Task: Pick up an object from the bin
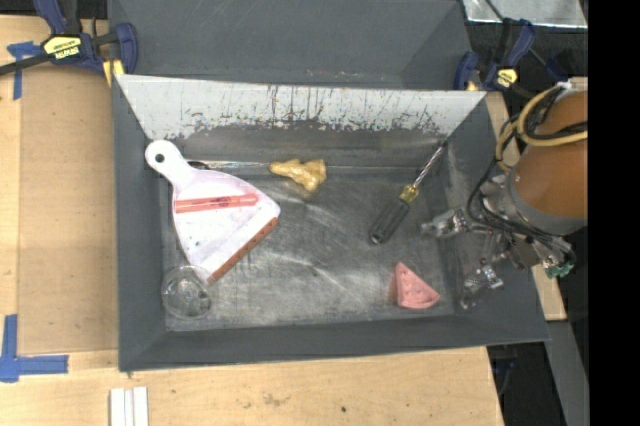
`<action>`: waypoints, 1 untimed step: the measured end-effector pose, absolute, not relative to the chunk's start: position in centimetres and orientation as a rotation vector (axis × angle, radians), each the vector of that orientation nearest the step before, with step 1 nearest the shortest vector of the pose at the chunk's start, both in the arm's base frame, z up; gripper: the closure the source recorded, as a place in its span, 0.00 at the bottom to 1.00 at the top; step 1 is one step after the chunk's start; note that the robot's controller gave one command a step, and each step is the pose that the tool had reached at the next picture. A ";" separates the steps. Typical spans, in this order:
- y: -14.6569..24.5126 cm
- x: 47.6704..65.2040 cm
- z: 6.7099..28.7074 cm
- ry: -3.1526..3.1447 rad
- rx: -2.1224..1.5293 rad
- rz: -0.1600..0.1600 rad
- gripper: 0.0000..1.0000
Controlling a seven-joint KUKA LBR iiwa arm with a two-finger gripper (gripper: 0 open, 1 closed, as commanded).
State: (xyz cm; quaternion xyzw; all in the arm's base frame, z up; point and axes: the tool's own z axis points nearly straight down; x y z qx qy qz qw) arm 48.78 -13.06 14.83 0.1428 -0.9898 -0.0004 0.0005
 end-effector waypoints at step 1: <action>-12.7 48.8 9.3 -3.097 0.578 0.006 0.00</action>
Offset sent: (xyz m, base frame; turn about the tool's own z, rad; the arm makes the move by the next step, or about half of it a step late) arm -0.0019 0.0133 -0.0720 -0.0213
